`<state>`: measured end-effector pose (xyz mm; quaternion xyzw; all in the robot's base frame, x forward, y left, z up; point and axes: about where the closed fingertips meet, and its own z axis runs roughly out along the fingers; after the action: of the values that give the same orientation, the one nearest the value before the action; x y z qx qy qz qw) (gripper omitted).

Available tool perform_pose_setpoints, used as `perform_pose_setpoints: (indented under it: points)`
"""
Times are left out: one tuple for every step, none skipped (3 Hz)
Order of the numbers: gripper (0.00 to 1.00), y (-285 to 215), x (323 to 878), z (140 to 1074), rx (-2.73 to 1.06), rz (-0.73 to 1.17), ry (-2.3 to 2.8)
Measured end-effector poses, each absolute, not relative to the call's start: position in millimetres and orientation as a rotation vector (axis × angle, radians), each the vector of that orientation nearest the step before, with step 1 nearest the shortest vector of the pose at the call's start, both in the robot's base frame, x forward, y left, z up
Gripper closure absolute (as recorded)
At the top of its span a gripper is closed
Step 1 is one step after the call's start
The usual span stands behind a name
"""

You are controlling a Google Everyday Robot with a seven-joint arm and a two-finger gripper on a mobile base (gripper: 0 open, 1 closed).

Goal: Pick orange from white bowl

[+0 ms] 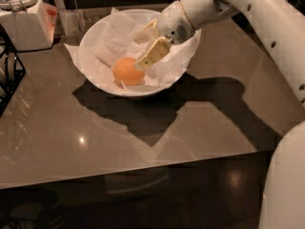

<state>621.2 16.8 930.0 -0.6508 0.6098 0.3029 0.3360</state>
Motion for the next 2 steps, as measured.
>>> perform_pose_setpoints:
  points:
    - [0.35, 33, 622, 915, -1.733, 0.805, 1.599]
    - [0.38, 45, 617, 902, -1.765, 0.795, 1.618]
